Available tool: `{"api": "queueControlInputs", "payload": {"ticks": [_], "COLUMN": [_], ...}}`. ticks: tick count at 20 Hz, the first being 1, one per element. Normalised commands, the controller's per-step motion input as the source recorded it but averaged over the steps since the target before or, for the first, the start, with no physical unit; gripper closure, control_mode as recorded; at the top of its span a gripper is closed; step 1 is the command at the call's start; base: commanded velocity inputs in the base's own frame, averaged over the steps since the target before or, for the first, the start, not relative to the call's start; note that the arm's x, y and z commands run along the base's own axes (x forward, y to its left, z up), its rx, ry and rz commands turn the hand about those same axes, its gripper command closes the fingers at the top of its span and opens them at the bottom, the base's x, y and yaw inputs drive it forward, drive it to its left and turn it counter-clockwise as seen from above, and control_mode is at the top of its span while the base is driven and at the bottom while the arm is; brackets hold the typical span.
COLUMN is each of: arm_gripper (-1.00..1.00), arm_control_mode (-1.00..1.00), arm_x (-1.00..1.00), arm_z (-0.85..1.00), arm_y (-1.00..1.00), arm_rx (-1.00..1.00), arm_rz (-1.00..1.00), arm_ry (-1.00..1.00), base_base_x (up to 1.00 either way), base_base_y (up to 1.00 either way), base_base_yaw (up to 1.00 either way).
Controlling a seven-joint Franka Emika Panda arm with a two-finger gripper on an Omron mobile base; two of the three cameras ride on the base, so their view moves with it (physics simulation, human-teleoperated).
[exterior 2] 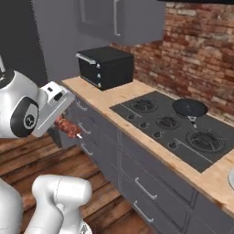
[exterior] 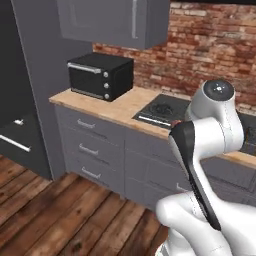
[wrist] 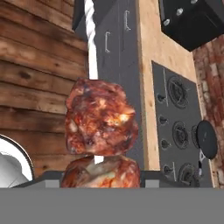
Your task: Place the cold items (corn and pear) from the fridge in one tupperware on the dining counter. Place the warm items (kebab skewer and hot dog) in the stove area in another tupperware.
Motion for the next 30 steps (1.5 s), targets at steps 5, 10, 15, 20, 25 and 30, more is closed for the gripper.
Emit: {"api": "queueControlInputs", "payload": {"ticks": [5, 10, 15, 20, 25, 30], "arm_gripper": [1.0, 1.0, 1.0, 1.0, 1.0, 1.0], "arm_control_mode": [1.0, 1.0, 1.0, 1.0, 1.0, 1.0], "arm_x": [0.0, 0.0, 0.0, 0.0, 0.0, 0.0], "arm_z": [0.0, 0.0, 0.0, 0.0, 0.0, 0.0], "arm_y": [0.0, 0.0, 0.0, 0.0, 0.0, 0.0], "arm_rx": [0.0, 0.0, 0.0, 0.0, 0.0, 0.0], "arm_rz": [0.0, 0.0, 0.0, 0.0, 0.0, 0.0], "arm_ry": [0.0, 0.0, 0.0, 0.0, 0.0, 0.0], "base_base_x": [-1.0, -1.0, -0.99, -0.51, -0.31, -0.27], "base_base_y": [0.0, -0.08, -0.17, 0.96, 1.0, 1.0], "base_base_yaw": [0.78, 0.52, 0.14, 0.07, 0.02, 0.09]}}
